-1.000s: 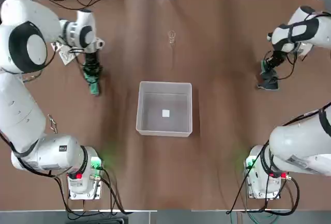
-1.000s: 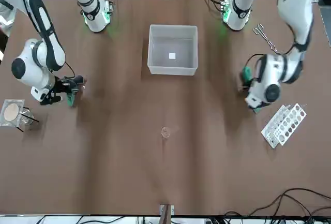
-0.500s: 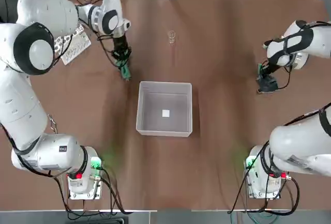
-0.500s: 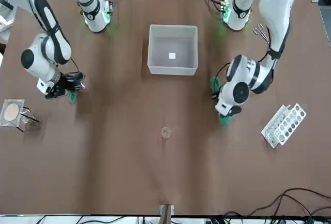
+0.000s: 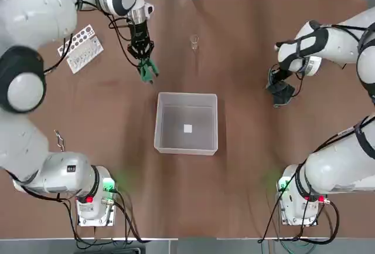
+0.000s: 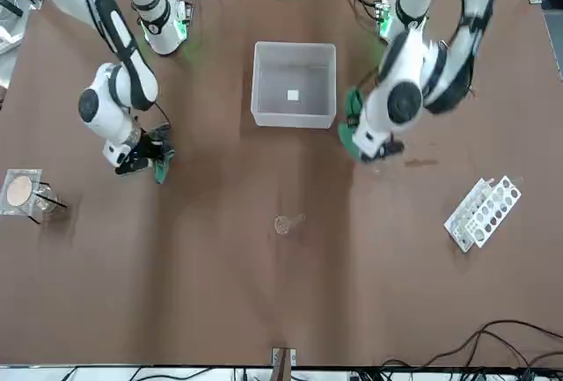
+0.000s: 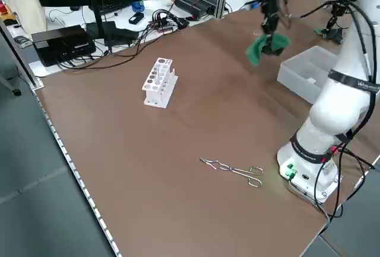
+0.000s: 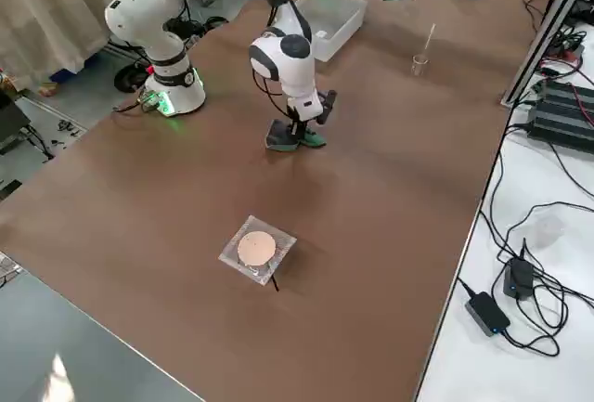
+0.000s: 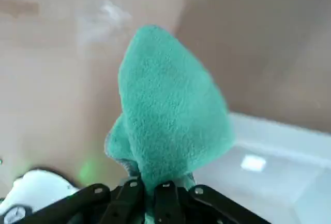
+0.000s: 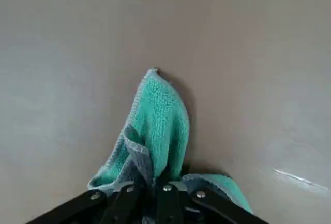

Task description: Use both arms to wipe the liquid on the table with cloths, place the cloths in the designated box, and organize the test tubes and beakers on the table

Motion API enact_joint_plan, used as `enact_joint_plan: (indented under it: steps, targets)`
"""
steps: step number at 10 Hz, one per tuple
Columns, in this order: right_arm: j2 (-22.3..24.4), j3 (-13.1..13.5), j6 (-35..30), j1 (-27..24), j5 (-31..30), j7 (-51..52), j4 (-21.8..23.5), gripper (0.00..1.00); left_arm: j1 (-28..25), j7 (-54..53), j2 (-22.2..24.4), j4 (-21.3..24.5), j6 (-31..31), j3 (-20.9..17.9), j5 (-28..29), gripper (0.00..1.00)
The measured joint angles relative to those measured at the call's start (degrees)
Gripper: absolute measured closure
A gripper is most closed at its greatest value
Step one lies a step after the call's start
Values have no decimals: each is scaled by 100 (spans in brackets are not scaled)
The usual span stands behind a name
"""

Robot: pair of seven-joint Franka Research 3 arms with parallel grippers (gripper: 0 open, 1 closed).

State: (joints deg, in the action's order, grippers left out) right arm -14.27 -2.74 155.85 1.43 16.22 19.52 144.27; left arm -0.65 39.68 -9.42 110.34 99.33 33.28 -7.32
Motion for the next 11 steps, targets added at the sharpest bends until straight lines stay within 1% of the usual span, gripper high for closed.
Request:
enact_joint_plan:
  steps: [1, 2, 3, 4, 5, 7, 8, 9, 10, 11]
  targets:
    - [-20, 22, 30, -40, 40, 5, -3, 90, 17, 36, 271, -3, -86, 267, -229, 94]
    - [-47, 41, 44, -227, 50, 157, -26, 90, 33, 72, 409, -4, -96, 522, -349, 94]
    - [-68, 46, 47, -605, 60, 533, -52, 90, 48, 105, 422, -1, -95, 783, -451, 94]
    - [-82, 59, 47, -1155, 65, 1119, -71, 90, 60, 123, 386, 46, -95, 1036, -587, 94]
    - [-89, 74, 45, -1620, 65, 1654, -82, 90, 65, 133, 363, 182, -102, 1177, -640, 94]
    - [-96, 88, 41, -2398, 67, 2601, -92, 90, 61, 133, 310, 715, -106, 1265, -657, 94]
    - [-95, 88, 23, -2718, 68, 2911, -92, 90, 57, 133, 285, 959, -103, 1268, -657, 93]
    - [-91, 87, -38, -2938, 68, 3078, -94, 90, 66, 121, 257, 1093, -94, 1282, -658, 93]
    - [-85, 84, -87, -3001, 69, 3112, -89, 90, 88, 116, 225, 1135, -67, 1308, -658, 81]
    - [-81, 75, -87, -3000, 76, 3107, -73, 90, 101, 114, 193, 1132, 19, 1324, -658, 67]
